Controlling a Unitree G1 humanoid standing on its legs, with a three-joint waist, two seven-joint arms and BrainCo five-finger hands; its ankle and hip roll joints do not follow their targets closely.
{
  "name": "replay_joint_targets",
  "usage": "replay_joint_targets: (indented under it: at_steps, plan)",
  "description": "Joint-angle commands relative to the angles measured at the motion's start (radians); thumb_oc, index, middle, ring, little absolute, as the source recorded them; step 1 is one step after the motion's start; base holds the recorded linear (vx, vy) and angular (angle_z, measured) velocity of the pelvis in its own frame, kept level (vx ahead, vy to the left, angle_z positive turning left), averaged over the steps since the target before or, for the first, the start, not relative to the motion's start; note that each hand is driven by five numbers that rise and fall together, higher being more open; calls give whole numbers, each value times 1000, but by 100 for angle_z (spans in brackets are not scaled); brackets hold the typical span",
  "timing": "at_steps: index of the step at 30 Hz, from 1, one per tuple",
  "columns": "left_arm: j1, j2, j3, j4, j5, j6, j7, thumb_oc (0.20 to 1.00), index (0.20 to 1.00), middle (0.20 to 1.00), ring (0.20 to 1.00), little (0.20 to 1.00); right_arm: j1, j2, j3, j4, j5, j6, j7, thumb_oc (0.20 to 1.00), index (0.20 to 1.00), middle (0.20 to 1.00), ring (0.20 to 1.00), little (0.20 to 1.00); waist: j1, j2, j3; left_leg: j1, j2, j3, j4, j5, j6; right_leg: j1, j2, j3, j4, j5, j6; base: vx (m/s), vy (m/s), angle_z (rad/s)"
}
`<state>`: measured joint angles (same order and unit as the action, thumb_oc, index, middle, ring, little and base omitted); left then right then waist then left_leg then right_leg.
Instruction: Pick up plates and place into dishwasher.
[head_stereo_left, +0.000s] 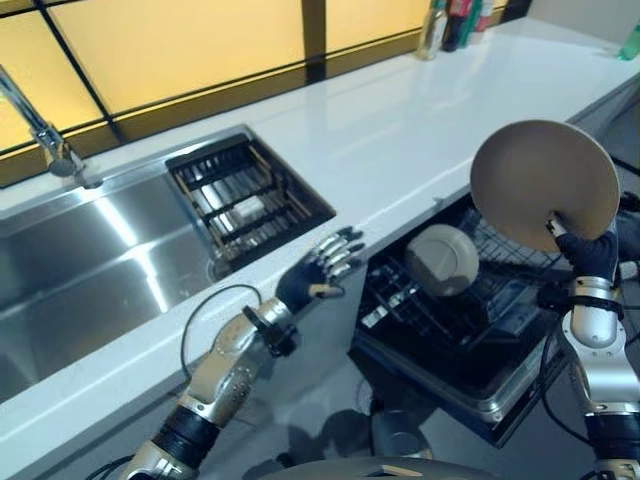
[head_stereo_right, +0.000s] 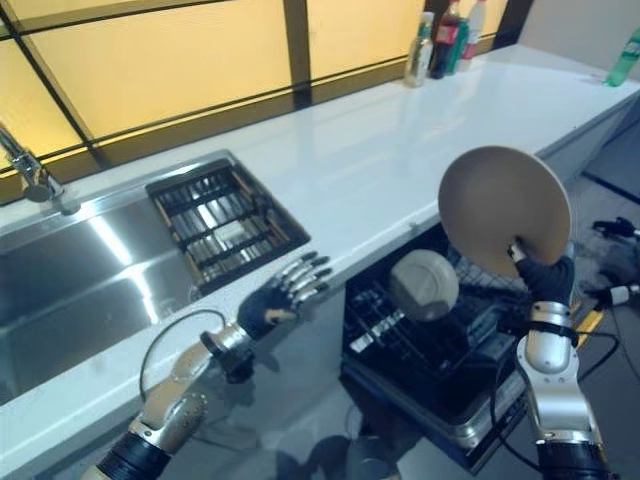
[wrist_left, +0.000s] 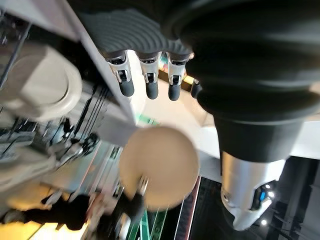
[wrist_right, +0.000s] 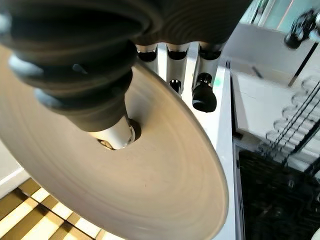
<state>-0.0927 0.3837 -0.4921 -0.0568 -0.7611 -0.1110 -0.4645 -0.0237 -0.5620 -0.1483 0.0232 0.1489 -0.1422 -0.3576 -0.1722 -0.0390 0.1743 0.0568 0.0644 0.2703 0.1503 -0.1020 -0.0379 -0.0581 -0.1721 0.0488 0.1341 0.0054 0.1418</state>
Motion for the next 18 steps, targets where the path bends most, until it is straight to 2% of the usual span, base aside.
replay_joint_targets:
  at_steps: [1, 4, 7, 11, 14, 17, 18]
  plan:
    - [21, 1, -19, -102, -44, -14, -47, 1000, 1000, 1000, 1000, 1000, -95, -24, 22, -19, -30, -16, 71, 200, 200, 200, 200, 200, 15, -11, -40, -45, -15, -40, 61, -91, 75, -41, -34, -12, 7, 92, 51, 71, -120, 2]
    - [37, 12, -20, -48, -2, -29, -43, 1000, 1000, 1000, 1000, 1000, -57, -68, 51, -43, -34, 23, 199, 200, 200, 200, 200, 200, 7, -9, -39, -35, -3, -39, 40, -78, 72, -43, -16, -9, 18, 74, 58, 94, -118, -3]
    - [73, 44, 10, -9, 7, -18, -51, 1000, 1000, 1000, 1000, 1000, -10, -106, 48, -33, 25, 28, 252, 200, 200, 200, 200, 200, 10, -15, -25, -49, 3, -47, 39, -69, 73, -59, -7, -19, 32, 63, 56, 30, -125, 0]
    - [122, 79, 44, 79, 61, -53, -94, 1000, 1000, 1000, 1000, 1000, 17, -83, 60, 20, 54, 5, 272, 200, 200, 200, 200, 200, 16, -18, 10, -99, 18, -55, 68, -57, 71, -93, 3, -32, 54, 61, 47, -59, -113, 11]
    - [174, 97, 93, 141, 77, -91, -93, 1000, 1000, 1000, 1000, 1000, 56, -74, 57, 5, 61, 23, 308, 200, 200, 200, 200, 200, 13, -13, 28, -113, 26, -52, 89, -55, 70, -107, 6, -33, 74, 64, 46, 6, -43, 6]
    - [226, 82, 149, 229, 64, -101, -110, 1000, 1000, 1000, 1000, 1000, 119, -52, 59, -14, 54, 21, 349, 200, 200, 200, 200, 200, 10, -15, 33, -130, 30, -47, 121, -62, 73, -118, 4, -32, 89, 60, 45, 23, -53, 2]
    - [247, 76, 167, 283, 97, -126, -107, 1000, 1000, 1000, 1000, 1000, 148, -40, 71, -13, 23, 18, 358, 200, 200, 200, 200, 200, 10, -16, 35, -135, 33, -45, 136, -68, 72, -123, 3, -35, 99, 63, 46, 21, -55, -3]
